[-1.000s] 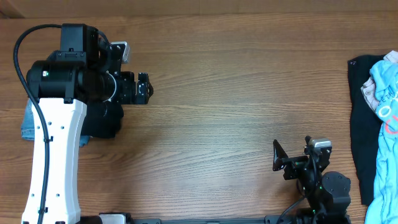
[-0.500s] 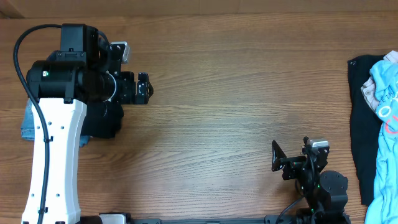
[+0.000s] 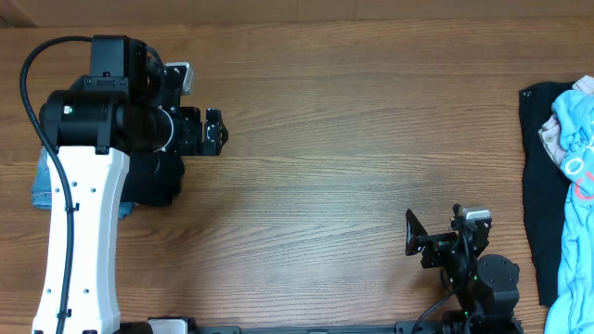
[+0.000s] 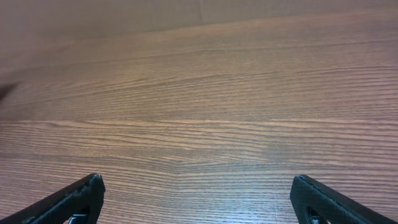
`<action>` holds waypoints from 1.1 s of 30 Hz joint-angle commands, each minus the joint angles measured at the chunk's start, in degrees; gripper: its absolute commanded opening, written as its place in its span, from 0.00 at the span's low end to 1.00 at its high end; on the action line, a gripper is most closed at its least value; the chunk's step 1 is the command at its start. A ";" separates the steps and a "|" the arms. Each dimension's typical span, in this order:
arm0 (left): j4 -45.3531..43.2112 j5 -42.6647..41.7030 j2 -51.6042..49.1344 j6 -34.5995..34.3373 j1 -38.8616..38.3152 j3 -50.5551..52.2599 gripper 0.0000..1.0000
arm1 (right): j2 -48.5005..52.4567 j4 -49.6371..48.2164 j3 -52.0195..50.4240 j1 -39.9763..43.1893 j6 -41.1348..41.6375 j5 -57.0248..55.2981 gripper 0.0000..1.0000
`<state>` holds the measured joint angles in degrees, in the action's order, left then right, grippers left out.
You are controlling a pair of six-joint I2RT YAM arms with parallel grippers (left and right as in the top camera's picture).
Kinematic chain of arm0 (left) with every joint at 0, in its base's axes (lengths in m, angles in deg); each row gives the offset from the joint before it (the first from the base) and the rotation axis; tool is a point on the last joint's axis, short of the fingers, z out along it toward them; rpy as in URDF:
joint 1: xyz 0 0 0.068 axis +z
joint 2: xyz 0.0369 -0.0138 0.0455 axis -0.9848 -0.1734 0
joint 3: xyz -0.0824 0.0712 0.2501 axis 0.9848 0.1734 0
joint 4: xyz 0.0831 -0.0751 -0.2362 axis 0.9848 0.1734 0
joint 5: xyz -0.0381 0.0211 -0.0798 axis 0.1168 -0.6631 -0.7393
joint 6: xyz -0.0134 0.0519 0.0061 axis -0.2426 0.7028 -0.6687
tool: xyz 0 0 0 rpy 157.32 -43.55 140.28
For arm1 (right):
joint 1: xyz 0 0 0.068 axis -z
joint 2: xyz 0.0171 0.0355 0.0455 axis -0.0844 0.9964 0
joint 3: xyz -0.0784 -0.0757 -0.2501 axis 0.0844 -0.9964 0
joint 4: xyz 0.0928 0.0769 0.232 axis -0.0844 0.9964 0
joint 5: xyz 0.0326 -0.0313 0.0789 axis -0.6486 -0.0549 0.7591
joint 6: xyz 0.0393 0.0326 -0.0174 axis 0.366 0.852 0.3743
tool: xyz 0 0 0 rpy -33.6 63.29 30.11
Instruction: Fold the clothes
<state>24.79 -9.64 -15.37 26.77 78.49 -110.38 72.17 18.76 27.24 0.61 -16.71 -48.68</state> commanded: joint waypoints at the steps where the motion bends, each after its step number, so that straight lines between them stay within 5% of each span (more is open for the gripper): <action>1: -0.04 1.88 0.55 -0.33 -0.02 0.37 1.00 | -0.68 -0.20 -0.57 -0.20 0.22 0.46 1.00; 7: -18.91 1.92 6.73 2.49 -2.03 6.05 1.00 | -0.68 -0.20 -0.57 -0.20 0.22 0.46 1.00; 15: -44.65 3.69 27.17 7.63 -2.58 29.27 1.00 | -0.68 -0.20 -0.57 -0.20 0.22 0.46 1.00; 33: -55.39 11.93 61.31 7.58 -2.58 62.49 1.00 | -0.68 -0.20 -0.57 -0.20 0.22 0.46 1.00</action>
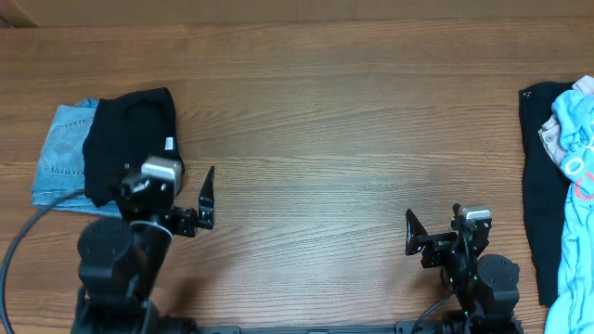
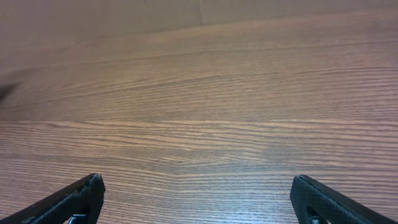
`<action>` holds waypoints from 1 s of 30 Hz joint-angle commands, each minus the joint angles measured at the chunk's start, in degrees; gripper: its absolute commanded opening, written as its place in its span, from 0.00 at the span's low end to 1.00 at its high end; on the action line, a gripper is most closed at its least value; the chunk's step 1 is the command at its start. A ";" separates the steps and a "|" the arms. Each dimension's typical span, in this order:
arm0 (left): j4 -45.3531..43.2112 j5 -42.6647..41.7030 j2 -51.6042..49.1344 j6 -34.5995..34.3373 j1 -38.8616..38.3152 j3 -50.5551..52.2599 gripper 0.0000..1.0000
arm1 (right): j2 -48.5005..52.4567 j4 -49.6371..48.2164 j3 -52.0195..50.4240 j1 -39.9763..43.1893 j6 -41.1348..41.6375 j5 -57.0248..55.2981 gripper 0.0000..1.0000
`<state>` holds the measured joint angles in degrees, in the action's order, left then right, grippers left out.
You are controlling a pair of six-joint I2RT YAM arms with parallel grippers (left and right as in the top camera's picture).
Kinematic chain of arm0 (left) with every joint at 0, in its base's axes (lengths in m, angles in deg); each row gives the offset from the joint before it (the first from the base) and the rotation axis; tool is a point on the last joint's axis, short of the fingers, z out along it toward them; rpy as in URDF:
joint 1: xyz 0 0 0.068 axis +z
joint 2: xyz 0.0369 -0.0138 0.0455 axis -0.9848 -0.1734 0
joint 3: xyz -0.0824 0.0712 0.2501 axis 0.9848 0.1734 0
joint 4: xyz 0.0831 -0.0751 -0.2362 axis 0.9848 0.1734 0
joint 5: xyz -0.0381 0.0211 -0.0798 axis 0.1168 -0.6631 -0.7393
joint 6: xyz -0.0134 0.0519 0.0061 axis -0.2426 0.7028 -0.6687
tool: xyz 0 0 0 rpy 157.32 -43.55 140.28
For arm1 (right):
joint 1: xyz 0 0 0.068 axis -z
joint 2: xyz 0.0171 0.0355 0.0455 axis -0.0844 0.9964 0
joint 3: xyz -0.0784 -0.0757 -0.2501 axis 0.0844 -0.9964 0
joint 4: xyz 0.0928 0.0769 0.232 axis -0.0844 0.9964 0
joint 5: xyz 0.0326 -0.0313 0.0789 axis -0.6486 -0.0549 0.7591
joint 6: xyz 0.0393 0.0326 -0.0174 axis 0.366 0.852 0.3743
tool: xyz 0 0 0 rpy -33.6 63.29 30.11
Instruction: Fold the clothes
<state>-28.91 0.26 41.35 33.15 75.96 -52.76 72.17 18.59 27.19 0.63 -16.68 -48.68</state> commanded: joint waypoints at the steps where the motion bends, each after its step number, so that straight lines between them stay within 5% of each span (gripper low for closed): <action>1: -2.19 2.05 6.36 1.20 -0.04 6.56 1.00 | -0.68 -0.02 -0.52 -0.22 0.20 0.46 1.00; 14: -4.50 4.13 26.12 -2.03 -0.04 21.97 1.00 | -0.68 -0.02 -0.52 -0.22 0.20 0.46 1.00; 20: -5.79 5.84 29.42 -3.78 -0.04 25.73 1.00 | -0.68 -0.02 -0.52 -0.22 0.20 0.46 1.00; 30: -19.78 5.86 29.81 -5.25 -0.04 37.62 1.00 | -0.68 -0.02 -0.52 -0.22 0.20 0.46 1.00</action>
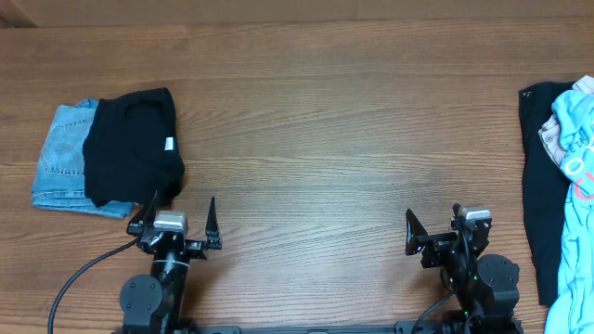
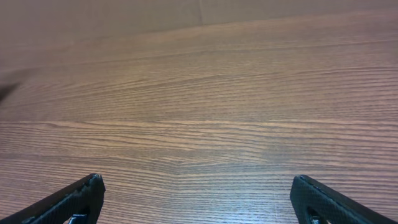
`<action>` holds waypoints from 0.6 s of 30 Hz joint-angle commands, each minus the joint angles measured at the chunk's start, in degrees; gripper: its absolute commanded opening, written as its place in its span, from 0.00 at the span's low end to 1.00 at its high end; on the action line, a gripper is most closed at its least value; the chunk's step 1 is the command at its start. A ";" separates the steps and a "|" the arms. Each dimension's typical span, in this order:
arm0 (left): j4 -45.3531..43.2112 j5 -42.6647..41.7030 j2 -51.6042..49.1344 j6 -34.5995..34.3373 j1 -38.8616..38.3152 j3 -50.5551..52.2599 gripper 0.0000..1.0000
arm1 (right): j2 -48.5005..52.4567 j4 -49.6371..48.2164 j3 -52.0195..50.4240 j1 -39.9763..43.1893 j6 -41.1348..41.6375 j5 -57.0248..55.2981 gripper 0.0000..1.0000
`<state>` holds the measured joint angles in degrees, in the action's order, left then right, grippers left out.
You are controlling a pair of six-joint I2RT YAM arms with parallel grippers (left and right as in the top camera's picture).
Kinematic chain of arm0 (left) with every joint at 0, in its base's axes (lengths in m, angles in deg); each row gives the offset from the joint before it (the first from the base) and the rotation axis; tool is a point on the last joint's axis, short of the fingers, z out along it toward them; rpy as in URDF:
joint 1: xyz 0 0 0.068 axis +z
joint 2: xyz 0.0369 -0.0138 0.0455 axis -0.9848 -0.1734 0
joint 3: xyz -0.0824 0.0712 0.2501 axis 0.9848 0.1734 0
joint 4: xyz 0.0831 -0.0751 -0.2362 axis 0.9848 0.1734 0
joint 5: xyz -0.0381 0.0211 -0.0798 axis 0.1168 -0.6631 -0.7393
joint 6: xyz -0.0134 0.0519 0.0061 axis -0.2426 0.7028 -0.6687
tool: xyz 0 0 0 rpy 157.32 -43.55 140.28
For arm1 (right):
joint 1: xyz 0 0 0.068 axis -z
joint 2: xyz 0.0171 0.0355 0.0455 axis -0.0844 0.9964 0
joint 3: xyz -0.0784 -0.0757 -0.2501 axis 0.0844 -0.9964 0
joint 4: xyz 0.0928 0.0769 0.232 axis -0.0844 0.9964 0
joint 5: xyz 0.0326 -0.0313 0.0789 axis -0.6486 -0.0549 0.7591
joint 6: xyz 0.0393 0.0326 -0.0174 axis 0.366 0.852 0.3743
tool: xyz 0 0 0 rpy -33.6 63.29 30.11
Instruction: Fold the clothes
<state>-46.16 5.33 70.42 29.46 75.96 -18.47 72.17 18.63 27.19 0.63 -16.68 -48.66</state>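
A folded black garment (image 1: pixel 133 147) lies on top of folded light-blue jeans (image 1: pixel 61 165) at the table's left. A heap of unfolded clothes sits at the right edge: a dark garment (image 1: pixel 535 186) with a light-blue printed one (image 1: pixel 575 139) over it. My left gripper (image 1: pixel 178 220) rests open near the front edge, just below the folded stack, holding nothing. My right gripper (image 1: pixel 432 221) is parked open at the front right, its fingers (image 2: pixel 74 199) spread wide over bare wood with nothing between them.
The wooden table (image 1: pixel 343 139) stretches between the folded stack and the heap. Both arm bases stand at the front edge.
My left arm has drawn back further toward the front edge and now sits low at its base, gripper still open. The right arm and the clothes have not moved.
At first my left arm reached over the folded stack at the left, covering most of it. Then it had pulled back, showing the black garment lying on the jeans. Now it rests at the front edge. My right gripper stayed parked open throughout.
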 commanded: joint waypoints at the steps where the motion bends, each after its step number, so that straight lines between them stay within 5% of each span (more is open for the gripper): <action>1: -2.86 0.79 0.74 -1.55 -0.04 3.96 1.00 | -0.68 -0.07 -0.52 -0.22 0.20 0.44 1.00; 18: -3.93 0.72 0.72 -1.51 -0.04 6.29 1.00 | -0.68 -0.07 -0.52 -0.22 0.20 0.44 1.00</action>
